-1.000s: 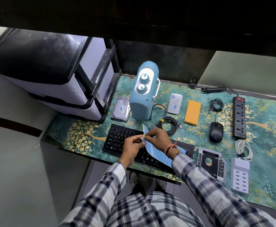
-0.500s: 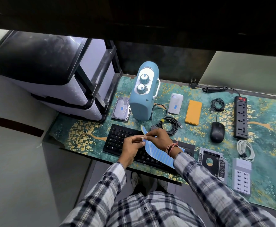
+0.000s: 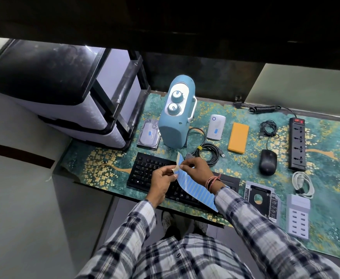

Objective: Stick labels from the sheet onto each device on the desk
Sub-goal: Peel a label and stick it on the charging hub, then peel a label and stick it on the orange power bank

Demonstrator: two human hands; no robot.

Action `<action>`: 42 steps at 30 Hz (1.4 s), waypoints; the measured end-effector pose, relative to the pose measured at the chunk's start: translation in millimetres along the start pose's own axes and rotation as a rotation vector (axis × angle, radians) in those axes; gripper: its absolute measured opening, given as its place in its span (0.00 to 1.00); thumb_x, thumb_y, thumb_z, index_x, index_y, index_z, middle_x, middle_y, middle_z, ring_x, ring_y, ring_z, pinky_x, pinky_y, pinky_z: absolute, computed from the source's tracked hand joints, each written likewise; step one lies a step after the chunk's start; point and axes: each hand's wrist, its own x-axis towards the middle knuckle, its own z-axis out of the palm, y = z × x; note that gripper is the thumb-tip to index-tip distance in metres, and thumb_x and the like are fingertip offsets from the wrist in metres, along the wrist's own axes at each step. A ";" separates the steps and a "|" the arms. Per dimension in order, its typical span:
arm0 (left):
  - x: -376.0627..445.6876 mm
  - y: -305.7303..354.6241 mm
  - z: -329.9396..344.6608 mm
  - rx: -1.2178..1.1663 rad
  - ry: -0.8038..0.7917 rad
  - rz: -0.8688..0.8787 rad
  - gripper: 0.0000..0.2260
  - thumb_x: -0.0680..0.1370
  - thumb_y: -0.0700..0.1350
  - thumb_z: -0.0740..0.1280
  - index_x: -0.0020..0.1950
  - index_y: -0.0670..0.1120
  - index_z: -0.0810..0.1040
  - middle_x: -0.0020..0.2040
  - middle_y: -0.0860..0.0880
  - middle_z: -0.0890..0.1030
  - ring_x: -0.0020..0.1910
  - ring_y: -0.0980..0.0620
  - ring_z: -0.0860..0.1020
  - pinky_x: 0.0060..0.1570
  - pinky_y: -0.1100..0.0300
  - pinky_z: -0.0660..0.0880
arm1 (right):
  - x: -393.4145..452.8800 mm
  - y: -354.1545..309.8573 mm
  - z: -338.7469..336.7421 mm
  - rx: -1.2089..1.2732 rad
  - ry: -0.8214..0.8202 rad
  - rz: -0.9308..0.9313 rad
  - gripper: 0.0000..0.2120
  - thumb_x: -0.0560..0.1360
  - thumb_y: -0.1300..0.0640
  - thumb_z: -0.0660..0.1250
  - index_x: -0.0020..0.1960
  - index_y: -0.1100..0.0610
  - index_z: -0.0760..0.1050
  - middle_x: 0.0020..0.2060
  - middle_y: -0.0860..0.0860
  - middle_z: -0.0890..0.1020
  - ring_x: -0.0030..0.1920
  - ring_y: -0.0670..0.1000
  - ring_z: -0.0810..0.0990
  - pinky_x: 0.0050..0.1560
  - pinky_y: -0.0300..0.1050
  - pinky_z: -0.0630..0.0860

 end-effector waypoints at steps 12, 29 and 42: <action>6.1 -12.9 -8.5 0.090 0.372 -0.136 0.23 0.73 0.29 0.71 0.68 0.41 0.76 0.60 0.44 0.80 0.52 0.47 0.80 0.48 0.55 0.79 | -12.2 13.8 -24.7 0.276 0.193 0.204 0.07 0.75 0.56 0.71 0.41 0.58 0.83 0.31 0.52 0.81 0.32 0.53 0.78 0.39 0.55 0.81; 9.6 30.3 164.2 0.521 -0.230 0.282 0.11 0.86 0.49 0.56 0.47 0.56 0.75 0.41 0.52 0.75 0.38 0.56 0.72 0.47 0.54 0.70 | -35.6 75.6 -123.9 0.585 0.557 0.541 0.12 0.78 0.56 0.66 0.55 0.64 0.77 0.44 0.56 0.79 0.48 0.56 0.80 0.46 0.49 0.82; 56.7 37.0 236.3 0.496 -0.385 -0.070 0.26 0.85 0.49 0.55 0.82 0.43 0.56 0.82 0.45 0.58 0.80 0.45 0.58 0.77 0.50 0.57 | -16.3 75.6 -155.4 0.914 0.409 0.628 0.12 0.83 0.51 0.57 0.63 0.55 0.69 0.53 0.54 0.72 0.49 0.53 0.73 0.44 0.50 0.79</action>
